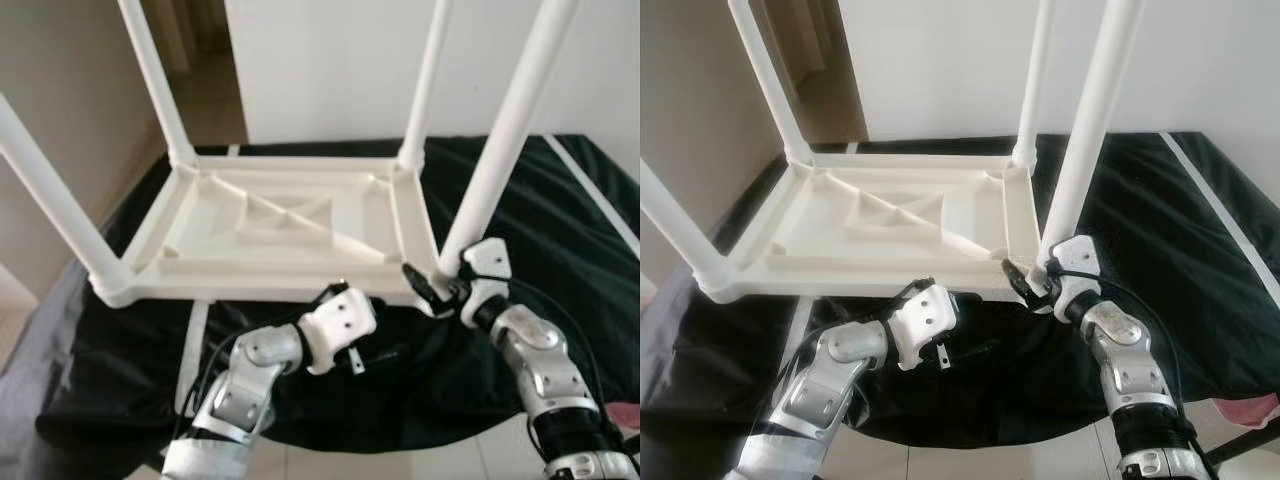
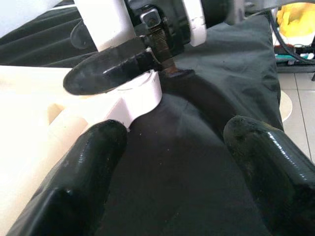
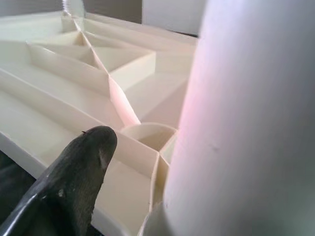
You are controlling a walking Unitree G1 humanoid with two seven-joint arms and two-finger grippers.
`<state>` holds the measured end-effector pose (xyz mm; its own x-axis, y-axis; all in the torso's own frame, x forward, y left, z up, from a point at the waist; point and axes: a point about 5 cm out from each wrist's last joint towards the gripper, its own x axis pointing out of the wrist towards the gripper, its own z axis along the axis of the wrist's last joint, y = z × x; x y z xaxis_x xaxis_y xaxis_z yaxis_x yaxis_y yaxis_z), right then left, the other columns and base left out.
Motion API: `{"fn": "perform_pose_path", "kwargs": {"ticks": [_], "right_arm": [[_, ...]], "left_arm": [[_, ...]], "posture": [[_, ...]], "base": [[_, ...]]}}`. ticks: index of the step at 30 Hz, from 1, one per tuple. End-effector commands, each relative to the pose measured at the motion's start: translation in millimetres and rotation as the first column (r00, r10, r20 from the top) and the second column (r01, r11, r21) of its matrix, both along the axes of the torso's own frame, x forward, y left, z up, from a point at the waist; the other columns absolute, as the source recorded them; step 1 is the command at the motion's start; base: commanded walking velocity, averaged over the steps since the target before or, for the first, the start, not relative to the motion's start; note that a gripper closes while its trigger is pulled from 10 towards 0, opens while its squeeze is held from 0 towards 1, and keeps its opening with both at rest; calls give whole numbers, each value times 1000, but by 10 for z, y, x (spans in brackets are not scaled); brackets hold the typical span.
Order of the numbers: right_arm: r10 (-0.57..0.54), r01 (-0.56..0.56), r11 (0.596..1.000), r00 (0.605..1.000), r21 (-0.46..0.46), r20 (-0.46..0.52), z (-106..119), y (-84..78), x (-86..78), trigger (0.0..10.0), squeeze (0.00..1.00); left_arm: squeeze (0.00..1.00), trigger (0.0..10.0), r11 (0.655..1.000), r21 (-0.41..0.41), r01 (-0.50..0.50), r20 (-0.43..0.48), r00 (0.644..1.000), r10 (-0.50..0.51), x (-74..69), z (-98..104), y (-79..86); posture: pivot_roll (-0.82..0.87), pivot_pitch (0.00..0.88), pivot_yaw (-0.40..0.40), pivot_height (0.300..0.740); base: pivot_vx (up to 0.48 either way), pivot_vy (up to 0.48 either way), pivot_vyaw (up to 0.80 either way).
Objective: Building children table
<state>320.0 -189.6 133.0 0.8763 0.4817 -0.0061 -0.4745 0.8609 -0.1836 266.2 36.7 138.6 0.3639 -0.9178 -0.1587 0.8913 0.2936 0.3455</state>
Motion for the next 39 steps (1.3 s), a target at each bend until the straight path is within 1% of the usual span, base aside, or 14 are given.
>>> {"fn": "perform_pose_path", "kwargs": {"ticks": [1,3,4,5,6,7,8,10,15,16,18,19,34,39], "right_arm": [[27,-27,1000,1000,-12,-2,-12,14,10,10000,0],[44,-44,999,999,-5,-10,-16,7,26,10000,0],[52,-52,998,999,-29,-14,-23,-10,39,6667,0],[60,-60,997,998,-48,-16,-29,-24,50,6667,0],[63,-64,996,998,-58,-20,-37,-44,54,3686,0],[63,-64,996,998,-58,-20,-37,-44,54,3686,0],[64,-65,996,998,-66,-22,-45,-64,52,510,0],[66,-68,995,997,-70,-26,-63,-91,45,0,0],[64,-68,994,997,-80,-46,-121,-137,26,0,0],[54,-58,995,997,-77,-55,-140,-153,23,3686,0],[49,-54,996,997,-75,-59,-149,-162,27,3686,0],[44,-49,996,997,-76,-59,-156,-167,26,10000,0],[-83,85,996,994,27,-64,-239,-79,-43,10000,0],[-287,290,957,954,18,-89,-286,-94,-14,10000,0]], "left_arm": [[0,10000,997,-15,-79,23,997,79,36,21,23],[0,10000,997,-14,-81,20,996,81,31,27,23],[0,10000,996,-14,-85,19,996,85,27,29,32],[0,10000,996,-15,-88,18,996,88,25,30,38],[0,10000,996,-14,-91,18,996,91,21,28,45],[0,10000,996,-14,-91,18,996,91,21,28,45],[0,10000,995,-13,-94,18,995,94,16,22,48],[0,10000,995,-13,-96,17,995,96,9,13,48],[0,10000,995,-15,-96,14,995,96,9,6,32],[0,10000,995,-16,-94,13,995,94,6,5,25],[0,10000,996,-15,-93,12,996,93,4,5,24],[0,10000,996,-15,-93,10,996,93,1,4,23],[0,10000,996,-16,-89,1,996,89,-2,2,12],[0,10000,996,-16,-82,-4,997,82,-10,-4,8]], "posture": [[-18,12,5,740],[-15,12,3,740],[-3,12,-3,740],[-3,12,-3,740],[0,14,-6,740],[0,14,-6,740],[0,16,-9,740],[-2,16,-10,740],[-8,20,-9,740],[-10,21,-7,740],[-10,21,-7,740],[-13,22,-6,740],[-24,31,-6,740],[-31,33,2,740]], "base": [[0,0,0],[0,0,0],[0,0,0],[0,0,0],[0,0,0],[0,0,0],[0,0,0],[0,0,0],[0,0,0],[0,0,0],[0,0,0],[0,0,0],[0,0,0],[0,0,0]]}}
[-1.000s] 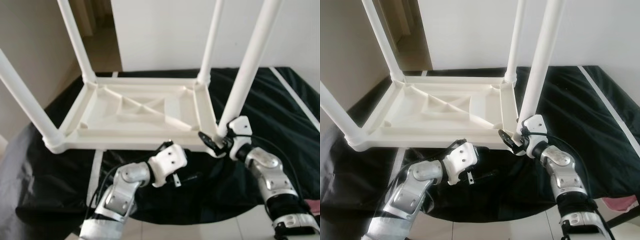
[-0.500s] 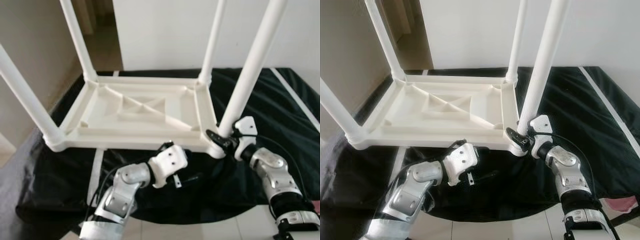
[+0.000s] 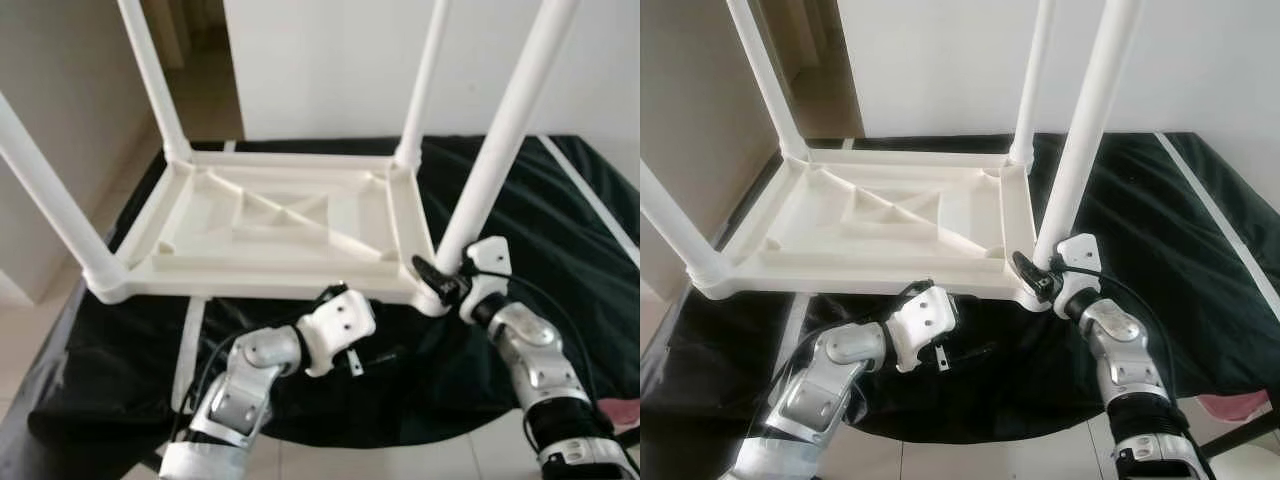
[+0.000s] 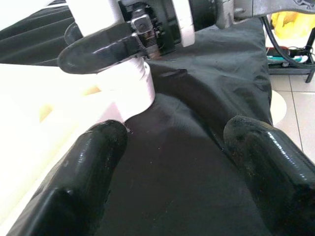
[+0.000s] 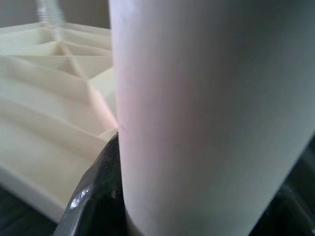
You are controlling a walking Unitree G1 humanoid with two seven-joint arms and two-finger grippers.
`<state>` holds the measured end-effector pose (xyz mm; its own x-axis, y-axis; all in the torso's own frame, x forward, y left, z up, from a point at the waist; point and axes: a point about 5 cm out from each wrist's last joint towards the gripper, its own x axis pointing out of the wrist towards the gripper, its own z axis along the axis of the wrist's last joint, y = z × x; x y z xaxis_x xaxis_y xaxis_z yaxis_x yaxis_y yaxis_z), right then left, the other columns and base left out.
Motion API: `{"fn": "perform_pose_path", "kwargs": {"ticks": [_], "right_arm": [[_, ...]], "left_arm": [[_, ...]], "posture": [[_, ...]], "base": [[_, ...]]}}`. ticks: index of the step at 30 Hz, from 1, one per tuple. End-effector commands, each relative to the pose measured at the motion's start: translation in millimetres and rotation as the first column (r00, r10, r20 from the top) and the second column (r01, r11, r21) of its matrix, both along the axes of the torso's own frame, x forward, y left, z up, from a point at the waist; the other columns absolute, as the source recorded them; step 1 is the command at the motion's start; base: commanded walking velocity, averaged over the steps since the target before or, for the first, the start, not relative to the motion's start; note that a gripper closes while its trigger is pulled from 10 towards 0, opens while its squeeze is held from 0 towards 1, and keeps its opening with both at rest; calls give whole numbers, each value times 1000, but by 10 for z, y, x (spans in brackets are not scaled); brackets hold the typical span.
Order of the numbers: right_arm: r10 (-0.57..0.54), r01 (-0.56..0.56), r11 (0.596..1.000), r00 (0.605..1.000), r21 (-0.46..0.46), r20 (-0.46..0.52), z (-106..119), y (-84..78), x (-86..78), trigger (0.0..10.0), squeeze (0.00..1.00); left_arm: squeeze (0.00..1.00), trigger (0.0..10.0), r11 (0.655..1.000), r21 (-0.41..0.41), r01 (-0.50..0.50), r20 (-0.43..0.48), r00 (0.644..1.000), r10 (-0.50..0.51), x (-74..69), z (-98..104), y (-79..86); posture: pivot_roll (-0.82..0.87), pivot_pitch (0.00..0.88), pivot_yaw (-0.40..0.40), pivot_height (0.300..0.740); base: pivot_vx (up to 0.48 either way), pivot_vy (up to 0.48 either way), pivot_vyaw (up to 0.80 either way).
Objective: Building children table
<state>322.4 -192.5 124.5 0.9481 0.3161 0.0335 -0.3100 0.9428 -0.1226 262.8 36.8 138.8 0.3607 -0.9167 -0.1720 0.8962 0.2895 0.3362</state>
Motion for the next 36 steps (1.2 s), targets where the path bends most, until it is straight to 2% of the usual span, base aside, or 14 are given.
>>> {"fn": "perform_pose_path", "kwargs": {"ticks": [1,6,9,12,14,15,16,18,19,21,24,36], "right_arm": [[-111,108,993,989,-37,-102,-201,-66,-38,10000,0],[-189,191,982,974,1,-123,-220,-22,-42,10000,0],[-332,343,938,929,42,-163,-256,71,-74,10000,0],[-359,371,928,919,42,-164,-260,97,-84,10000,0],[-428,445,892,888,79,-168,-264,167,-105,10000,0],[-491,515,851,850,107,-190,-271,212,-116,10000,0],[-491,515,851,850,107,-190,-271,212,-116,10000,0],[-552,586,798,804,138,-223,-279,290,-123,10000,0],[-552,586,798,804,138,-223,-279,290,-123,10000,0],[-575,618,769,780,162,-247,-273,393,-129,10000,0],[-560,607,778,788,164,-257,-250,466,-125,10000,0],[-583,621,773,776,127,-241,-220,416,-145,10000,0]], "left_arm": [[0,10000,996,-25,-83,10,996,84,24,-5,7],[0,10000,997,-24,-80,9,997,80,21,-8,3],[0,10000,997,-23,-72,8,997,72,18,-8,-4],[0,10000,997,-22,-71,8,997,71,18,-9,-4],[0,10000,997,-22,-68,7,998,69,18,-8,-4],[0,10000,997,-22,-68,7,998,68,21,-6,-1],[0,10000,997,-22,-68,7,998,68,21,-6,-1],[0,10000,997,-15,-70,12,998,70,22,-12,-1],[0,10000,997,-15,-70,12,998,70,22,-12,-1],[0,10000,997,-11,-76,13,997,76,27,-17,2],[0,10000,996,-14,-84,10,996,84,35,-18,8],[0,10000,997,-12,-79,5,997,79,8,-30,16]], "posture": [[-31,33,2,740],[-35,34,8,740],[-39,33,15,740],[-39,33,15,740],[-38,34,16,740],[-35,33,15,740],[-35,33,15,740],[-31,32,10,740],[-31,32,10,740],[-30,33,8,740],[-28,32,4,740],[-22,38,3,740]], "base": [[0,0,0],[0,0,0],[0,0,0],[0,0,0],[0,0,0],[0,0,0],[0,0,0],[0,0,0],[0,0,0],[0,0,0],[0,0,0],[0,0,0]]}}
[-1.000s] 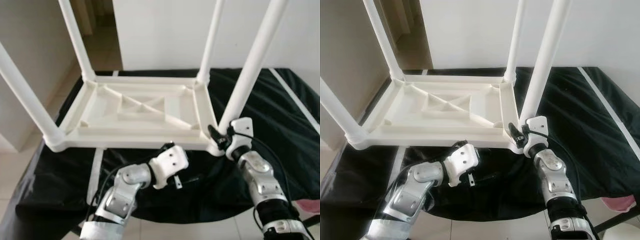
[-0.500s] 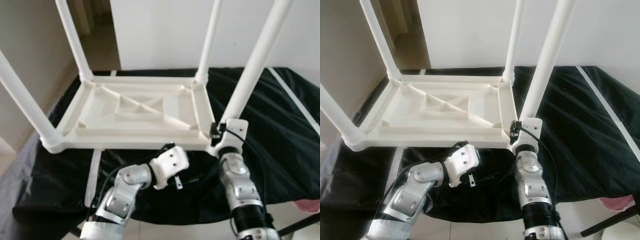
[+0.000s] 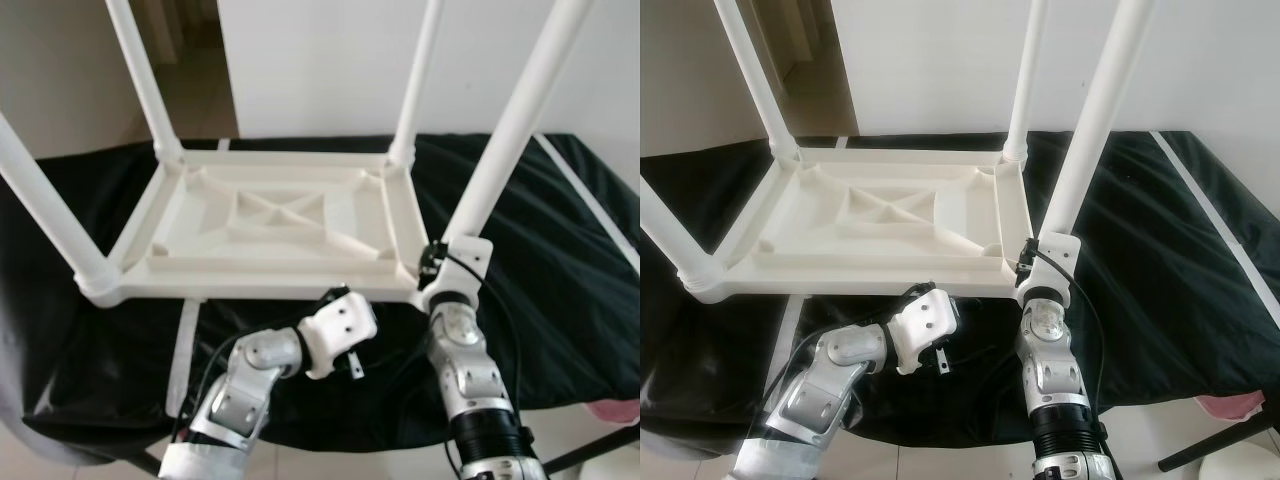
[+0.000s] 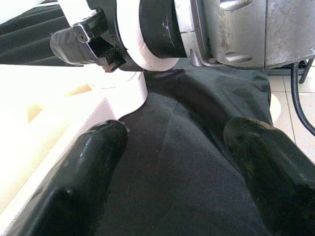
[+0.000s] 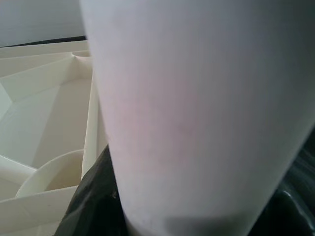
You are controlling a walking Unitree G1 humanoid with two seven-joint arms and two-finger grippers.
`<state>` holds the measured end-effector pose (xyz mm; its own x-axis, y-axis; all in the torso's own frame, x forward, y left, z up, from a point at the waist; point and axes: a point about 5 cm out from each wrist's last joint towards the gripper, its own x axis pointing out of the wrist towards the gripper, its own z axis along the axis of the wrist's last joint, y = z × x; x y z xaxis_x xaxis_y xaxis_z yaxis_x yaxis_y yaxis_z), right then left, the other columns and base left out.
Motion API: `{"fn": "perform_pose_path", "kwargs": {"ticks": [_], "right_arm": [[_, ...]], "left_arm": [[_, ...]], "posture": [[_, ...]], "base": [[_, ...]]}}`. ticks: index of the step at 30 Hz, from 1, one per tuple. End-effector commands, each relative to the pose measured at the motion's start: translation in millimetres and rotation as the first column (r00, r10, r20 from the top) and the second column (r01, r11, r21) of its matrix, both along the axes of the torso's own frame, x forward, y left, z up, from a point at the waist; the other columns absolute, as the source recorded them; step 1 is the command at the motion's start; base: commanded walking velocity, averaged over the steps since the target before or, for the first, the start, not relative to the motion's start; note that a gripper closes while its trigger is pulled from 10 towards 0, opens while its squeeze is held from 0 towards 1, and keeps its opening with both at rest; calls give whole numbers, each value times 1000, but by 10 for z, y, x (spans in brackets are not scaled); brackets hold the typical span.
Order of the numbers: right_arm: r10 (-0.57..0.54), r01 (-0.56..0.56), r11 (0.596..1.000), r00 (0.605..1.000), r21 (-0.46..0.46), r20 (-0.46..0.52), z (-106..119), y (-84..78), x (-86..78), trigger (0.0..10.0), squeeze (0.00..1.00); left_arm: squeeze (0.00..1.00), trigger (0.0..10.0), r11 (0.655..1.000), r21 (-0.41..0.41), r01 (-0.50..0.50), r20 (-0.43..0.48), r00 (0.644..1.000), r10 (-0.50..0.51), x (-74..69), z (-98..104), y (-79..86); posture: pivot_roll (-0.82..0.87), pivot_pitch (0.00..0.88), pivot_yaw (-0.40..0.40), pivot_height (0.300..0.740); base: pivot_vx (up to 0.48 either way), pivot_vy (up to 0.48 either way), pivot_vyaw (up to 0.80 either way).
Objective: Building children table
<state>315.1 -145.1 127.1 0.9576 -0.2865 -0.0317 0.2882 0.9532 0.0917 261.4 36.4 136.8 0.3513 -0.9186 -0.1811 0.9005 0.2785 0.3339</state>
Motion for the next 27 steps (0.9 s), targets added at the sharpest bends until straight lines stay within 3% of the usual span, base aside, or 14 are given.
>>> {"fn": "perform_pose_path", "kwargs": {"ticks": [1,5,7,8,13,18,23,24,25,27], "right_arm": [[-30,33,999,992,26,-124,-245,-59,-73,10000,0],[-21,24,999,993,26,-115,-228,-63,-71,10000,0],[-16,18,1000,995,22,-100,-202,-77,-67,10000,278],[7,-4,999,996,34,-94,-189,-73,-66,10000,1000],[61,-61,998,998,4,-31,-119,-91,-76,10000,1000],[110,-107,993,992,-48,55,-55,-268,-131,10000,1000],[159,-156,987,985,-47,70,-56,-416,-160,10000,1000],[273,-268,961,958,-66,86,-35,-499,-160,10000,0],[273,-268,961,958,-66,86,-35,-499,-160,10000,0],[376,-368,925,923,-89,88,-8,-536,-145,10000,0]], "left_arm": [[0,10000,996,-19,-86,9,996,87,19,-11,20],[0,10000,996,-18,-85,10,996,85,19,-10,23],[0,10000,996,-17,-83,10,997,83,25,-5,25],[0,10000,997,-17,-81,11,997,81,28,0,21],[0,10000,997,-17,-76,12,997,76,28,2,8],[0,10000,997,-18,-70,9,997,71,7,-7,-7],[0,10000,997,-20,-72,10,997,72,11,-1,-9],[0,10000,997,-19,-76,12,997,76,19,0,1],[0,10000,997,-19,-76,12,997,76,19,0,1],[0,10000,997,-18,-78,13,997,78,26,2,4]], "posture": [[-22,38,3,740],[-23,36,9,740],[-25,33,11,740],[-25,32,10,740],[-30,29,10,740],[-30,26,8,740],[-29,24,8,740],[-31,25,12,740],[-31,25,12,740],[-34,25,15,740]], "base": [[0,0,0],[0,0,0],[0,0,0],[0,0,0],[0,0,0],[0,0,0],[0,0,0],[0,0,0],[0,0,0],[0,0,0]]}}
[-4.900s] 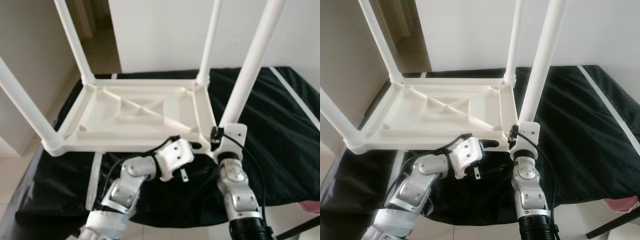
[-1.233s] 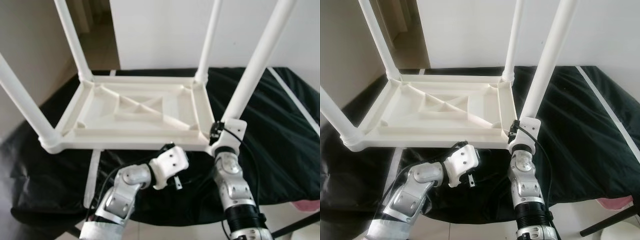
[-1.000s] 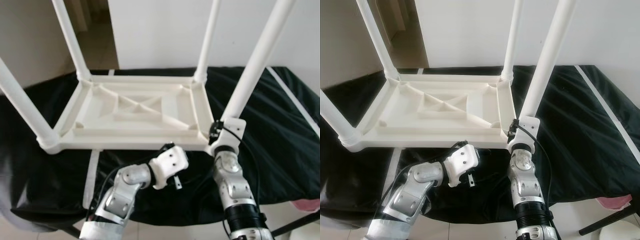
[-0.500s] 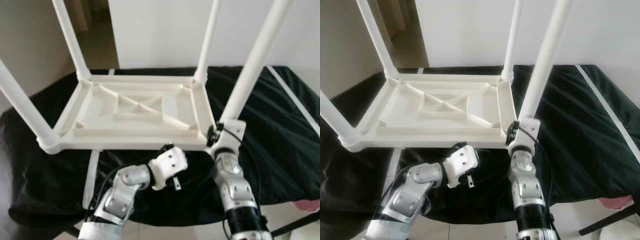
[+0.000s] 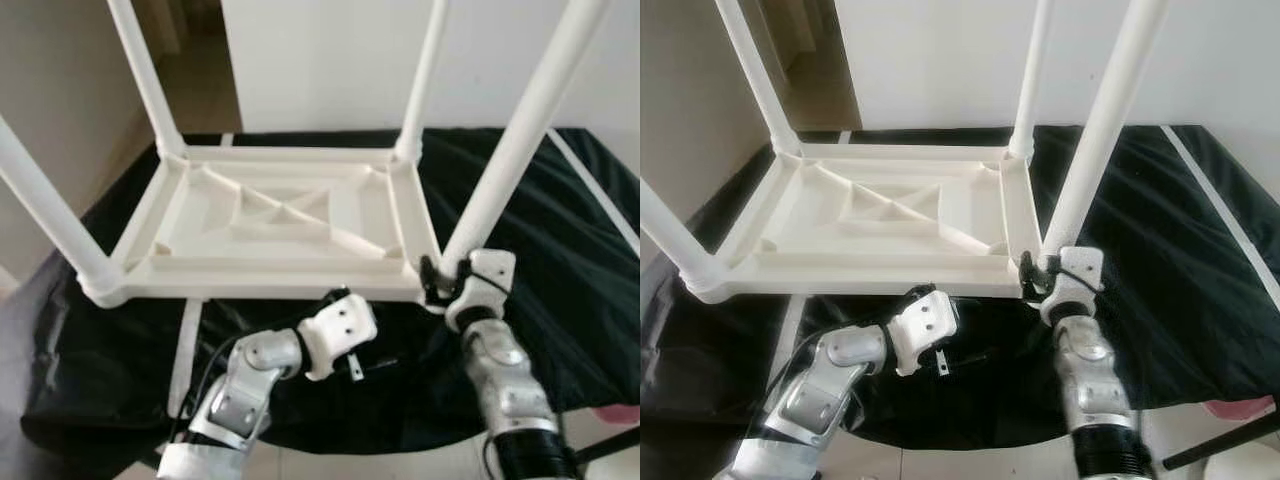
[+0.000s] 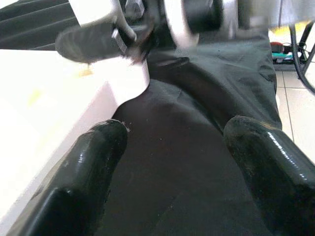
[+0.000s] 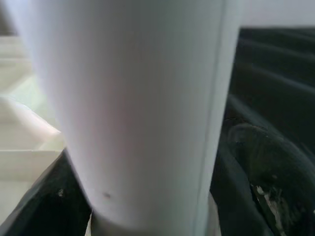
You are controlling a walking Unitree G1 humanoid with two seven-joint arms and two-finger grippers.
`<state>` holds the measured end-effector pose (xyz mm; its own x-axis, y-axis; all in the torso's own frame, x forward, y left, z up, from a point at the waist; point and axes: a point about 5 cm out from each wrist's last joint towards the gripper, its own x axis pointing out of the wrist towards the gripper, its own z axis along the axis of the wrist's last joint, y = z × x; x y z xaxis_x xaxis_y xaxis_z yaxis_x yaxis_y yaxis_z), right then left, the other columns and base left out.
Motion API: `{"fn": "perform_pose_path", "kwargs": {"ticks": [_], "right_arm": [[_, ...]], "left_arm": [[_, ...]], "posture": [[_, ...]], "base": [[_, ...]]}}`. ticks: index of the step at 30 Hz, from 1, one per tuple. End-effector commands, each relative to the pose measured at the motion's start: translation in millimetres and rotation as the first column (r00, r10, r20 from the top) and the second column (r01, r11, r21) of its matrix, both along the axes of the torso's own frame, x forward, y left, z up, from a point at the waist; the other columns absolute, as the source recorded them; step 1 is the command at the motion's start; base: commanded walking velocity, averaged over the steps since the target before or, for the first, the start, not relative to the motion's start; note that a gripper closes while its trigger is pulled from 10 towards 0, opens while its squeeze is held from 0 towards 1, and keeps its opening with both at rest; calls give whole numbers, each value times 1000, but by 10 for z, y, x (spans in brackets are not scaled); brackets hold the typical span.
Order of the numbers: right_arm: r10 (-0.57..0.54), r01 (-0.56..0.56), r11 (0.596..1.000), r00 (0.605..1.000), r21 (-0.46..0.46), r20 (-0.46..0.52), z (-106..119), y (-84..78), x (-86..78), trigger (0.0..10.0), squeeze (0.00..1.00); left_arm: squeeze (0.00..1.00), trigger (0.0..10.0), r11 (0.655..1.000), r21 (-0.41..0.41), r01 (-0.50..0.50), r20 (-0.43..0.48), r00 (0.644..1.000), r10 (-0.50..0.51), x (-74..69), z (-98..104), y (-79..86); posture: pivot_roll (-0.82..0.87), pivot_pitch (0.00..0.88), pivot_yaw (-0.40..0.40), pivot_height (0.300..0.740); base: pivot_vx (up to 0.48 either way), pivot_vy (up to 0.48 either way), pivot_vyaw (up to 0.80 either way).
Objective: Building children table
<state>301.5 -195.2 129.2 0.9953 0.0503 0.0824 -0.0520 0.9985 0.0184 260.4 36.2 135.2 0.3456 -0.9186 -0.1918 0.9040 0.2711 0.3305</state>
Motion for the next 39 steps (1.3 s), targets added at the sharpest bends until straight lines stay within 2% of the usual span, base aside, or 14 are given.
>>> {"fn": "perform_pose_path", "kwargs": {"ticks": [1,4,6,8,13,16,17,19,20,22,23,34,35,39], "right_arm": [[44,-44,999,999,13,-4,-29,-34,-9,10000,0],[201,-201,978,980,-49,0,14,-13,20,10000,0],[227,-227,972,974,-62,1,23,-7,24,10000,0],[363,-363,926,932,-109,-18,76,38,71,10000,0],[411,-412,899,911,-146,-41,100,25,131,10000,0],[459,-464,869,885,-172,-74,76,15,148,10000,0],[480,-488,853,873,-183,-89,59,3,157,8745,0],[480,-488,853,873,-183,-89,59,3,157,8745,0],[482,-491,852,871,-183,-95,49,-13,166,3216,0],[482,-492,851,871,-184,-99,42,-18,169,3216,0],[480,-493,851,870,-182,-111,16,-38,164,0,0],[458,-477,870,876,-128,-150,-106,-136,132,0,0],[453,-471,874,879,-122,-149,-112,-140,134,10000,0],[428,-441,892,895,-101,-129,-101,-122,137,10000,0]], "left_arm": [[0,10000,996,-28,-82,20,996,83,36,18,5],[0,10000,996,-27,-81,21,996,81,46,23,2],[0,10000,996,-27,-80,21,997,81,49,24,1],[0,10000,997,-22,-77,28,997,78,64,33,1],[0,10000,997,-21,-80,32,996,81,81,45,7],[0,10000,996,-22,-83,35,996,84,86,51,11],[0,10000,996,-23,-85,36,996,86,90,57,12],[0,10000,996,-23,-85,36,996,86,90,57,12],[0,10000,996,-24,-87,37,995,88,93,61,15],[0,10000,996,-24,-88,38,995,89,94,62,17],[0,10000,996,-25,-89,39,995,90,96,65,18],[0,10000,995,-35,-89,37,995,90,91,66,-5],[0,10000,995,-33,-89,37,995,91,90,59,-9],[0,10000,997,-27,-75,34,997,76,82,40,-25]], "posture": [[-34,25,15,740],[-38,26,21,740],[-38,26,21,740],[-38,25,23,740],[-32,22,21,740],[-29,22,19,740],[-26,22,17,740],[-26,22,17,740],[-26,22,16,740],[-26,22,16,740],[-25,22,15,740],[-45,24,9,740],[-50,22,8,740],[-66,23,19,740]], "base": [[0,0,0],[0,0,0],[0,0,0],[0,0,0],[0,0,0],[0,0,0],[0,0,0],[0,0,0],[0,0,0],[0,0,0],[0,0,0],[0,0,0],[0,0,0],[0,0,0]]}}
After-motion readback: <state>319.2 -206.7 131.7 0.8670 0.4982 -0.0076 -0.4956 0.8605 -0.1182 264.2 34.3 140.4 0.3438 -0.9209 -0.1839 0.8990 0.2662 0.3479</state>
